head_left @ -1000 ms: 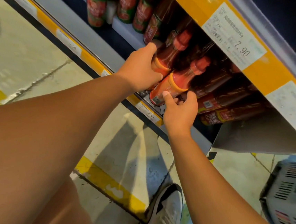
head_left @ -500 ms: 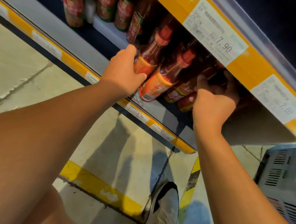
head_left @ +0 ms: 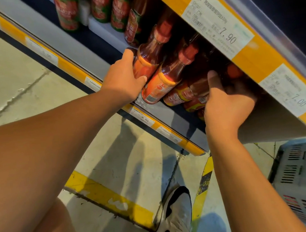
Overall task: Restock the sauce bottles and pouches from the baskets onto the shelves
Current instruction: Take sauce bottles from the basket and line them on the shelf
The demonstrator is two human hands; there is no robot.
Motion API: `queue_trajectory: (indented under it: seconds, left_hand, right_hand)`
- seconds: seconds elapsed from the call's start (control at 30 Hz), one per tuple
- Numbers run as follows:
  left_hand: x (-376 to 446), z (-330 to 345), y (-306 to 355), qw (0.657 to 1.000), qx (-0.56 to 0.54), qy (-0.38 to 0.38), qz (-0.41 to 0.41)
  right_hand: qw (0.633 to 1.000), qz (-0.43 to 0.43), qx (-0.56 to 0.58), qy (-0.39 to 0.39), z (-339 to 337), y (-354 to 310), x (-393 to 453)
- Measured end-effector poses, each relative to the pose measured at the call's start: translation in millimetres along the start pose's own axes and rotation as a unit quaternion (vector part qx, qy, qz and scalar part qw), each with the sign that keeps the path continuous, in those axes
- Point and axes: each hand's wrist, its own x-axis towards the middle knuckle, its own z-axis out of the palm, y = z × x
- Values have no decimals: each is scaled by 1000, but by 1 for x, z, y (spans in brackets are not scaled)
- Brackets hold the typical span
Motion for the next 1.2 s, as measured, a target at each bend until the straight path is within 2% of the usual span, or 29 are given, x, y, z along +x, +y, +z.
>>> queue_trajectory:
  seconds: [0.1, 0.4, 0.5, 0.6, 0.67, 0.7, 0.77, 0.87, 0.93, 1.07, 1.2]
  left_hand:
    - [3, 4, 1, 1000, 18, 6, -2]
    - [7, 7, -3, 999, 37, 29, -8]
    - [6, 6, -3, 999, 29, 23, -6]
    - [6, 6, -5, 999, 31, 25, -1]
    - [6, 7, -6, 999, 38, 28, 2]
    - [6, 8, -7, 999, 41, 32, 3]
    - [6, 9, -10, 998, 41, 43, 6]
    - [6, 10, -14, 998, 41, 52, 12]
    - [6, 11, -18, 998, 35, 52, 17]
    - [8, 12, -20, 998, 27, 63, 14]
    - [9, 15, -17, 998, 27, 60, 3]
  right_hand:
    - [998, -45, -33, 30, -15, 17, 2]
    - [988, -15, -101, 112, -50, 50, 6]
    - [989, -9, -108, 104, -50, 48, 6]
    - [989, -1, -52, 141, -47, 36, -4]
    - [984, -42, -12, 173, -42, 26, -19]
    - [985, -71, -2, 159, -35, 24, -28]
    - [994, -82, -1, 69, -9, 27, -45]
    - [988, 52, -100, -108, 42, 34, -55]
    - [974, 98, -123, -164, 67, 41, -47]
    - [981, 82, -114, -135, 89, 54, -28]
    - [985, 91, -138, -39, 91, 71, -21]
